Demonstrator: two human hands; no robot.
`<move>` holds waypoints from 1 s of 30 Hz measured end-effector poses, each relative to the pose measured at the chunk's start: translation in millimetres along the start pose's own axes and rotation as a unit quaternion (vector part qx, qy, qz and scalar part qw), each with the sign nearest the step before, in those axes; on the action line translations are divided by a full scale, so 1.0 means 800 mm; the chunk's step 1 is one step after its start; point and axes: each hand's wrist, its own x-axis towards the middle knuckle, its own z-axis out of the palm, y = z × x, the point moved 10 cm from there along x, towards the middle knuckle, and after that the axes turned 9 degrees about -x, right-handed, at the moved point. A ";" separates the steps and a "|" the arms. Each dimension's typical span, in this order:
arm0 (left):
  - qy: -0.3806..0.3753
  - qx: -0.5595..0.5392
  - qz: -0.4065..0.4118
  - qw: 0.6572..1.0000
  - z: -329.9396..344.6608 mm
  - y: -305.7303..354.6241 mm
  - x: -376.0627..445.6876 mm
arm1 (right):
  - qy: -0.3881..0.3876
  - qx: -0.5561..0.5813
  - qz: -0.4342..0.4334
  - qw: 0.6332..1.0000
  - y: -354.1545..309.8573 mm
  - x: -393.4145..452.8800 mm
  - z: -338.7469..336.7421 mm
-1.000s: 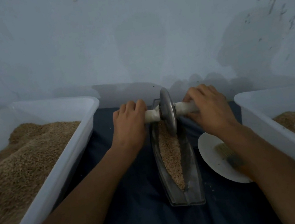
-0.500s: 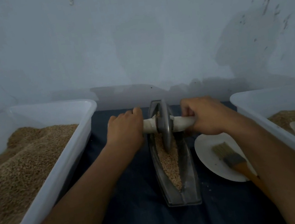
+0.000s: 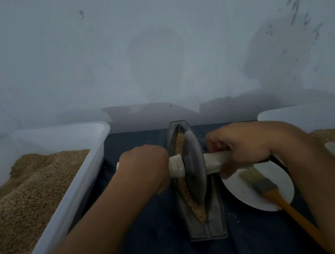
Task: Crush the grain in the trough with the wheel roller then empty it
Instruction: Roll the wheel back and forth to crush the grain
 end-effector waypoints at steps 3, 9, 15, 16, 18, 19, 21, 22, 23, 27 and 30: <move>0.119 0.005 0.003 0.993 -0.027 -0.007 0.002 | 0.085 0.001 0.005 0.996 0.004 0.007 -0.017; 0.259 -0.008 -0.006 0.966 -0.043 -0.018 0.013 | 0.224 0.003 0.012 0.974 0.005 0.025 -0.033; 0.244 -0.040 0.006 0.969 -0.024 -0.018 0.026 | 0.225 0.008 0.000 0.974 0.013 0.028 -0.026; 0.243 -0.038 0.008 0.969 -0.023 -0.017 0.027 | 0.222 0.009 0.003 0.975 0.014 0.028 -0.025; 0.240 -0.039 0.013 0.970 -0.022 -0.015 0.027 | 0.205 0.017 0.013 0.979 0.019 0.028 -0.022; 0.236 -0.040 0.015 0.971 -0.022 -0.014 0.027 | 0.192 0.019 0.019 0.981 0.021 0.027 -0.020; 0.224 -0.042 0.021 0.973 -0.021 -0.012 0.025 | 0.164 0.020 0.026 0.986 0.023 0.025 -0.018; 0.217 -0.042 0.026 0.975 -0.022 -0.011 0.023 | 0.150 0.021 0.026 0.988 0.022 0.023 -0.017; 0.207 -0.041 0.029 0.977 -0.025 -0.010 0.022 | 0.138 0.024 0.025 0.990 0.021 0.020 -0.017; 0.129 -0.035 0.021 0.991 -0.027 -0.011 0.014 | 0.076 0.019 0.023 0.997 0.013 0.003 -0.020; 0.045 -0.018 0.012 0.999 -0.010 -0.004 0.005 | 0.007 -0.018 0.013 1.000 0.003 -0.007 -0.011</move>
